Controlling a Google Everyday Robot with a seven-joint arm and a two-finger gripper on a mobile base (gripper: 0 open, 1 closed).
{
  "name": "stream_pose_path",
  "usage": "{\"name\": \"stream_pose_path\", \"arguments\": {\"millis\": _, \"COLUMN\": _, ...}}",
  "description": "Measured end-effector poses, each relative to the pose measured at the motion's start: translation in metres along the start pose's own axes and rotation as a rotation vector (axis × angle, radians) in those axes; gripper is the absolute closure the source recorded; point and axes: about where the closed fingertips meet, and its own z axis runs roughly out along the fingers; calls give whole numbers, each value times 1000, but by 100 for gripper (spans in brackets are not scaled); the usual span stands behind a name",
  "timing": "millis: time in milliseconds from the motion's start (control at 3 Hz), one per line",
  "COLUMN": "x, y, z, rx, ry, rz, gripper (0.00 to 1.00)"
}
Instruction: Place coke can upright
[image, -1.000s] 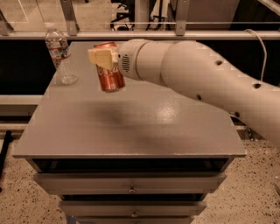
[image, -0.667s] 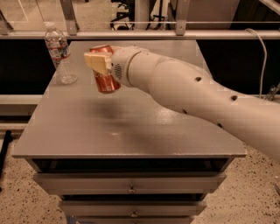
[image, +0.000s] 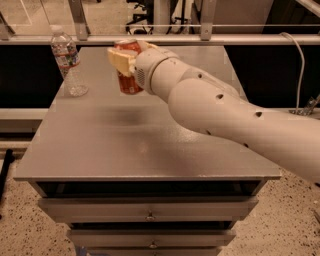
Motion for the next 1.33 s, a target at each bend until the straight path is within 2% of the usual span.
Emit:
{"name": "stream_pose_path", "arguments": {"millis": 333, "x": 8, "y": 3, "z": 3, "rx": -40, "ry": 34, "rz": -23, "gripper": 100}}
{"name": "stream_pose_path", "arguments": {"millis": 667, "x": 18, "y": -9, "z": 0, "rx": -89, "ry": 47, "rz": -153, "gripper": 100}}
{"name": "stream_pose_path", "arguments": {"millis": 1000, "x": 42, "y": -53, "z": -18, "rx": -122, "ry": 77, "rz": -250, "gripper": 100}}
{"name": "stream_pose_path", "arguments": {"millis": 1333, "x": 51, "y": -45, "z": -29, "rx": -200, "ry": 85, "rz": -292, "gripper": 100}}
